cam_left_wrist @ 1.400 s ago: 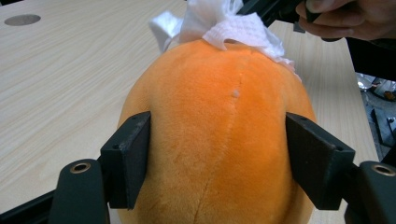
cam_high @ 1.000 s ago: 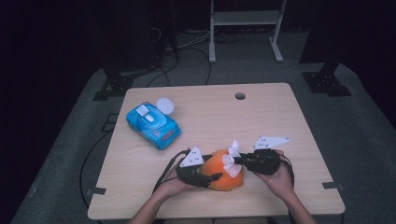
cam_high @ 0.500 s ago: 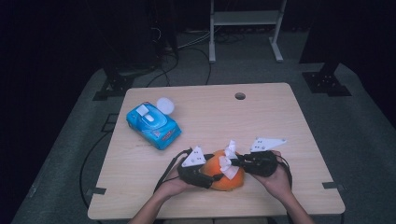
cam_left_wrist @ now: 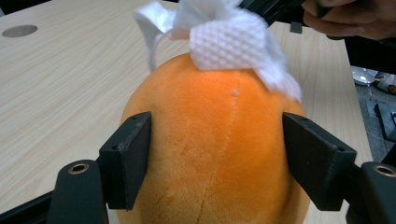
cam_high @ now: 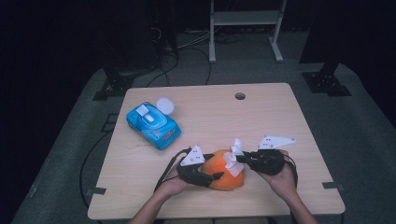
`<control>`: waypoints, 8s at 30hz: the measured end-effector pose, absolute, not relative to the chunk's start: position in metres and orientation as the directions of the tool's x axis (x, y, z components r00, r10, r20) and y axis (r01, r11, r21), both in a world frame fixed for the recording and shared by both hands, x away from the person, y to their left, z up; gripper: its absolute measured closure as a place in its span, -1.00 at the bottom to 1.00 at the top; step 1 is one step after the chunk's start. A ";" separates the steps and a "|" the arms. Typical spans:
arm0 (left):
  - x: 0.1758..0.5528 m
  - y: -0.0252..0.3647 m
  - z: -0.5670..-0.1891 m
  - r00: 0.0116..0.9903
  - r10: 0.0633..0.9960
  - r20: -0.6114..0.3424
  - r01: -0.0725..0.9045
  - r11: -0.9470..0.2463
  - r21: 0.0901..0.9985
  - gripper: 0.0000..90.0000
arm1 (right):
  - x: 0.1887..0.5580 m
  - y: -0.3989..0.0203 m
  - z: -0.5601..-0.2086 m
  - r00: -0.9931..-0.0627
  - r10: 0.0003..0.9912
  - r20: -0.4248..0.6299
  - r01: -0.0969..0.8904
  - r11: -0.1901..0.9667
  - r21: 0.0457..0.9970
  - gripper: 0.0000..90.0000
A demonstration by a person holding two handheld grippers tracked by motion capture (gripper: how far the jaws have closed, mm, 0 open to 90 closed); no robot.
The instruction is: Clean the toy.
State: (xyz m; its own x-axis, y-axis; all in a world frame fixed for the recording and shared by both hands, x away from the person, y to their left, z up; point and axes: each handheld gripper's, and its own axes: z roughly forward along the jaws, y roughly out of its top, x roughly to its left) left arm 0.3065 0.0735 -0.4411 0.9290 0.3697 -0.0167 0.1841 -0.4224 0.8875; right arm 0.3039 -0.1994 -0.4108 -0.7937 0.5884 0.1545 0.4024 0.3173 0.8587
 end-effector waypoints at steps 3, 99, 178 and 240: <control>0.306 0.074 -0.441 0.930 0.367 -0.011 0.180 -0.429 0.885 -0.42 | 0.300 -0.182 -0.411 -0.822 0.562 0.093 0.362 0.389 0.847 0.76; 0.300 0.063 -0.439 0.937 0.350 -0.021 0.181 -0.432 0.884 -0.25 | 0.297 -0.206 -0.396 -0.772 0.628 0.098 0.390 0.346 0.853 0.76; 0.308 0.080 -0.443 0.933 0.352 -0.078 0.227 -0.405 0.886 -0.22 | 0.303 -0.210 -0.412 -0.798 0.576 0.177 0.450 0.375 0.811 0.77; 0.295 0.071 -0.432 0.956 0.278 0.090 0.045 -0.444 0.895 -0.15 | 0.286 -0.197 -0.393 -0.821 0.549 0.156 0.403 0.364 0.840 0.76</control>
State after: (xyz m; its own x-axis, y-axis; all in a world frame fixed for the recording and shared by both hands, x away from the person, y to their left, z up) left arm 0.2954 0.0709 -0.4322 0.9563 0.2785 0.0896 0.0455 -0.4441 0.8948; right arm 0.2861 -0.1973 -0.3929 -0.8213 0.5488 0.1560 0.4029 0.3643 0.8396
